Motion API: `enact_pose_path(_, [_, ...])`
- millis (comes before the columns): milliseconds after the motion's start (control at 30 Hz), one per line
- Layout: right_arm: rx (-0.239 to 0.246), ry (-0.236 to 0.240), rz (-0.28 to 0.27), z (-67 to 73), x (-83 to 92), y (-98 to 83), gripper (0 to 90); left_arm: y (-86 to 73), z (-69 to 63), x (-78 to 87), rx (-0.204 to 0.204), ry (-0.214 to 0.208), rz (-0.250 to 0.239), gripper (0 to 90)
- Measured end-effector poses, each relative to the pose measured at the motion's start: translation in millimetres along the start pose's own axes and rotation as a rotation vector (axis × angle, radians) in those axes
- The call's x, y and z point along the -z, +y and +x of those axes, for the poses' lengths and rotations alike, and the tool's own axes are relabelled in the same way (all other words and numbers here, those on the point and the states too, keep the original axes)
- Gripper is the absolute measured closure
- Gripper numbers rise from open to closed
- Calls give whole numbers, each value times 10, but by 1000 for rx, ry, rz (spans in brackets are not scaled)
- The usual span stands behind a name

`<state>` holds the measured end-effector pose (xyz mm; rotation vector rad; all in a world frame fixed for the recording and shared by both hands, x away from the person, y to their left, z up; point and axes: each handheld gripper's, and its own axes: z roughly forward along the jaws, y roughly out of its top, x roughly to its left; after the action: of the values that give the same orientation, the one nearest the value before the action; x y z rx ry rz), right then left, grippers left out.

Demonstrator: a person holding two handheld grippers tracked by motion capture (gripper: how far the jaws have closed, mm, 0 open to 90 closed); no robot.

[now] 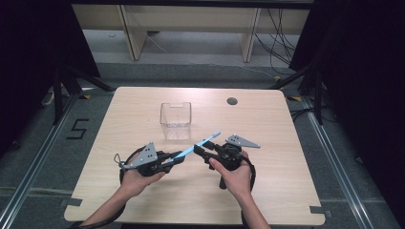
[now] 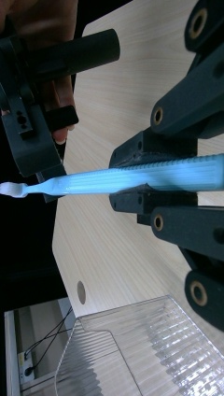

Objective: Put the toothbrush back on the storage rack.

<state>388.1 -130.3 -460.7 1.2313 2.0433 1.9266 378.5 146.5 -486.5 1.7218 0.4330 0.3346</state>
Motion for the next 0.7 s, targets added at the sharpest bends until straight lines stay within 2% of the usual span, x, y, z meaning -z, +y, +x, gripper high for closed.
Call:
enact_pose_path(33, [-5,-5,2,0,-3,2,459,-1,0,-1,0,0,0,778])
enact_pose_path(67, [-43,9,5,14,-9,3,458,-1,-3,-3,0,2,0,777])
enact_pose_path(100, [-13,2,1,-10,-17,7,458,-2,-6,-4,-1,1,0,778])
enact_pose_path(267, [-7,6,0,-21,-49,12,458,-6,-13,-8,2,8,-2,777])
enact_pose_path(300, [-30,14,5,-9,-56,15,458,-6,-12,-10,3,12,-3,777])
enact_pose_path(500, [-20,3,-3,-22,-92,21,460,-2,-13,-11,4,26,-7,777])
enact_pose_path(567, [-33,10,2,-13,-99,21,461,2,-14,-11,6,33,-11,778])
enact_pose_path(667, [-27,13,0,-13,-115,17,463,4,-13,-13,8,41,-16,777])
enact_pose_path(700, [-63,5,12,16,-106,13,463,5,-11,-13,7,43,-15,777])
